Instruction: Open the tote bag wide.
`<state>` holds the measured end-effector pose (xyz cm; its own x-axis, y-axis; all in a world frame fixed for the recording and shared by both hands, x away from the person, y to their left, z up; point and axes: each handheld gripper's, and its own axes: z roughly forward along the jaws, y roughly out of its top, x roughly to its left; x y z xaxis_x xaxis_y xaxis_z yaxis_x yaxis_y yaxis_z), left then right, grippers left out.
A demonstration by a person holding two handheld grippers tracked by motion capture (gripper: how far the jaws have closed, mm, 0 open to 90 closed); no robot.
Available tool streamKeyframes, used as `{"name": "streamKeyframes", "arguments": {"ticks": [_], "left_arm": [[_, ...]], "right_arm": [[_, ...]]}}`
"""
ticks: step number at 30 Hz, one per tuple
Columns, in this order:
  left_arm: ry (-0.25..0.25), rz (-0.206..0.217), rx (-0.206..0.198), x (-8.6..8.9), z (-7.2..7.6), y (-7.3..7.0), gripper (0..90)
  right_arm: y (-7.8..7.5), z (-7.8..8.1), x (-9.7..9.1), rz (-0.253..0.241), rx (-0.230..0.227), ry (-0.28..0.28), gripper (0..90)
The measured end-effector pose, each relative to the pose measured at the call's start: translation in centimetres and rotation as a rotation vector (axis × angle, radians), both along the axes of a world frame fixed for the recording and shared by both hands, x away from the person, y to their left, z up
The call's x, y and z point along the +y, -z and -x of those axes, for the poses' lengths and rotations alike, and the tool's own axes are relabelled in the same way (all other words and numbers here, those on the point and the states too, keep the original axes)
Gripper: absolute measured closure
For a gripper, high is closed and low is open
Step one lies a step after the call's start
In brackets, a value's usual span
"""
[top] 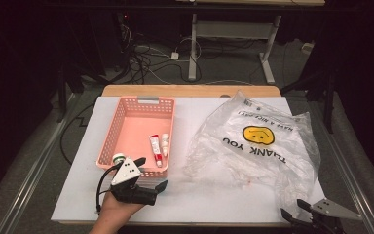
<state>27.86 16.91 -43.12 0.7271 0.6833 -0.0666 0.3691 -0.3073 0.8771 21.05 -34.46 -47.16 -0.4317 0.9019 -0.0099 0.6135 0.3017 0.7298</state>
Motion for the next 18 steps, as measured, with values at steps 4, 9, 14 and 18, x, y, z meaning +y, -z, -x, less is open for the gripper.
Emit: {"name": "streamKeyframes", "arguments": {"ticks": [4, 9, 14, 18], "left_arm": [[-0.004, 0.009, 0.0, 0.2, -0.1, -0.1, 0.0], [-0.008, 0.01, -0.006, 0.3, -0.1, -0.2, 0.0], [-0.015, 0.015, -0.011, 0.5, -0.1, -0.3, 0.0], [-0.018, 0.016, -0.014, 0.6, -0.2, -0.4, 0.0]], "right_arm": [[0.1, -0.3, 0.0, 0.048, -0.004, -0.01, 86.7], [-0.5, 0.5, 2.4, 0.05, -0.028, -0.095, 89.3], [-0.6, -0.1, 5.4, 0.039, -0.029, -0.179, 89.1], [-0.5, -1.5, 7.7, 0.0, -0.007, -0.225, 89.2]]}}
